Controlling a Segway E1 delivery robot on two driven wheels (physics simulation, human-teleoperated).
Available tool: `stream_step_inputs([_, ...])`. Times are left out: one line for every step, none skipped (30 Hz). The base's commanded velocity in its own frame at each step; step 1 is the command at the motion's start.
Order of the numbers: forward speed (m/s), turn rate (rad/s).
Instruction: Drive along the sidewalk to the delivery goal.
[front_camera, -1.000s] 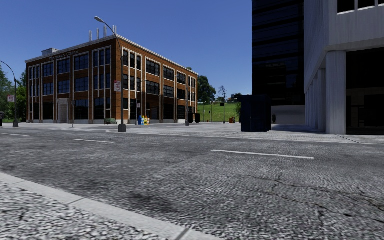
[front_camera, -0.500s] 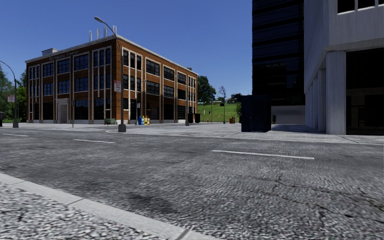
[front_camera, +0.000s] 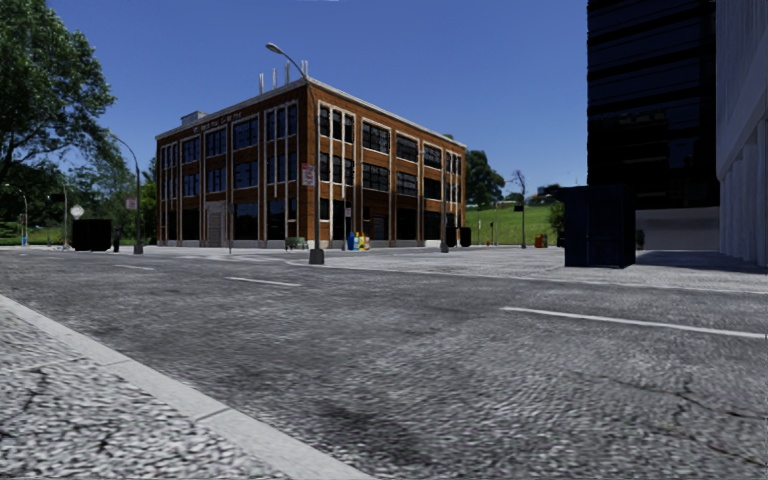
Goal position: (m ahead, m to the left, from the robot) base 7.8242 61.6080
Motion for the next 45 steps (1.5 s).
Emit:
stream_step_inputs([0.69,0.66])
stream_step_inputs([0.69,0.66])
stream_step_inputs([0.69,0.66])
stream_step_inputs([0.69,0.66])
stream_step_inputs([0.69,0.66])
stream_step_inputs([0.69,0.66])
stream_step_inputs([0.69,0.66])
stream_step_inputs([0.69,0.66])
stream_step_inputs([0.69,0.66])
stream_step_inputs([0.69,0.66])
stream_step_inputs([0.69,0.66])
stream_step_inputs([0.69,0.66])
stream_step_inputs([0.69,0.66])
stream_step_inputs([0.69,0.66])
stream_step_inputs([0.69,0.66])
stream_step_inputs([0.69,0.66])
stream_step_inputs([0.69,0.66])
stream_step_inputs([0.7,0.66])
stream_step_inputs([0.7,0.66])
stream_step_inputs([0.7,0.66])
stream_step_inputs([0.7,0.66])
stream_step_inputs([0.7,0.66])
stream_step_inputs([0.71,0.66])
stream_step_inputs([0.71,0.66])
stream_step_inputs([0.72,0.66])
stream_step_inputs([0.73,0.66])
stream_step_inputs([0.74,0.66])
stream_step_inputs([0.75,0.66])
stream_step_inputs([0.75,0.66])
stream_step_inputs([0.76,0.66])
stream_step_inputs([0.76,0.66])
stream_step_inputs([0.76,0.66])
stream_step_inputs([0.76,0.66])
stream_step_inputs([0.76,0.66])
stream_step_inputs([0.76,0.66])
stream_step_inputs([0.76,0.66])
stream_step_inputs([0.77,0.66])
stream_step_inputs([0.77,0.66])
stream_step_inputs([0.77,0.66])
stream_step_inputs([0.77,0.66])
stream_step_inputs([0.77,0.66])
stream_step_inputs([0.77,0.66])
stream_step_inputs([0.78,0.66])
stream_step_inputs([0.79,0.65])
stream_step_inputs([0.8,0.64])
